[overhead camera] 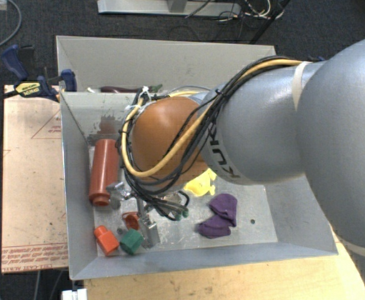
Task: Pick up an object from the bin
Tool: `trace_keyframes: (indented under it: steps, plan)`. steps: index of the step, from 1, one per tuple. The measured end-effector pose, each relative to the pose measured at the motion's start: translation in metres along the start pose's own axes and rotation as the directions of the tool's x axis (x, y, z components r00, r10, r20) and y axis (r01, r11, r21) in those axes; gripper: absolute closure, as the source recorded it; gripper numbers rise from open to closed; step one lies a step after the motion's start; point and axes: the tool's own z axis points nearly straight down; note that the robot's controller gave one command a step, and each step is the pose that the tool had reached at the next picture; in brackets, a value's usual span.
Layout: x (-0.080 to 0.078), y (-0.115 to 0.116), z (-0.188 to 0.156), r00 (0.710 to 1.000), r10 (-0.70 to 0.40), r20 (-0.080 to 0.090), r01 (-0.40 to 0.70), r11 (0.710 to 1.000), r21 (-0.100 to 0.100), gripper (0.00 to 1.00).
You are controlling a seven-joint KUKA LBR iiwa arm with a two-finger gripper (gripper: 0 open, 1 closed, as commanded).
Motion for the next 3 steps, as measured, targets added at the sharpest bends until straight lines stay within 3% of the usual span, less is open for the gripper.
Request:
trace_keyframes:
  steps: [1, 2, 3]
  plan:
    - [0.005, -0.018, 0.003, 0.995, -0.101, 0.01, 0.101, 0.995, 0.002, 0.0]
    - [0.001, -0.031, 0.06, 0.971, -0.238, 0.007, 0.238, 0.971, 0.003, 0.0]
    - [0.0, -0.026, 0.078, 0.909, -0.417, 0.013, 0.417, 0.909, 0.006, 1.0]
